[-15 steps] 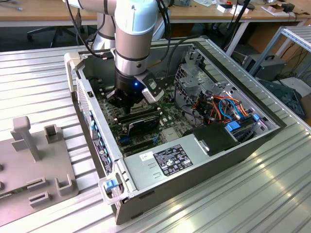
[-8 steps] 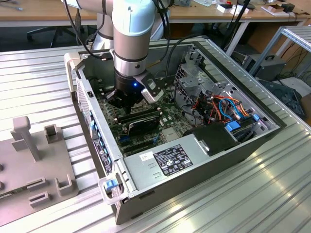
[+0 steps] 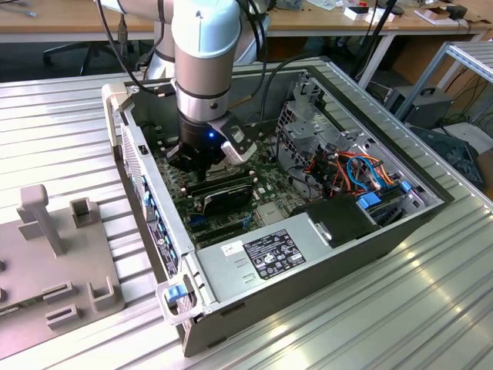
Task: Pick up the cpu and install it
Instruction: 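Install the second cpu locking lever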
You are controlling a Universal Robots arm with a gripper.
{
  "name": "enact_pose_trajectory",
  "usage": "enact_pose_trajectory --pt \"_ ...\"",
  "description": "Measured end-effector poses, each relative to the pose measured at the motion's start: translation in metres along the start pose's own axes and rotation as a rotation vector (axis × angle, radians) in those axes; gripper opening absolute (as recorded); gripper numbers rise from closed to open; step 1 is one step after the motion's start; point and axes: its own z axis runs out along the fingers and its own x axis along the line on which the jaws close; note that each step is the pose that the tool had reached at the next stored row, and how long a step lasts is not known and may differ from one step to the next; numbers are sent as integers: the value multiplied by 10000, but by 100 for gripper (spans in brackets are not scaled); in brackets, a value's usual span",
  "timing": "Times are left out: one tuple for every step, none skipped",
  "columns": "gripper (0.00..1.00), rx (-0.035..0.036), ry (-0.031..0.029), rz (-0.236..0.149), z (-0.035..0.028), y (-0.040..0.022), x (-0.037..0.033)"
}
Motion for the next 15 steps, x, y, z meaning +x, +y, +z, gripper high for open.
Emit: enact_pose_trajectory --pt "11 0 -14 -1 0 0 6" --pt "11 -1 -16 -1 0 0 7" --pt "11 -1 -17 -2 0 0 7" --pt "11 -2 -22 -2 0 0 9" --pt "11 -1 -29 -1 -1 0 16" --pt "11 -1 -36 -3 -2 0 22" --pt "11 -1 -43 -3 -2 0 28" --pt "11 -1 -48 -2 -3 0 34" --pt "11 -2 -50 -3 -3 0 36" --pt "11 -2 -53 -4 -1 0 38" --pt "11 -1 -60 -3 2 0 40" --pt "11 -2 -72 -3 6 0 44" --pt "11 -6 -82 -3 10 2 46" --pt "11 -15 -98 -4 17 6 47" --pt "11 -24 -116 -3 21 9 50"
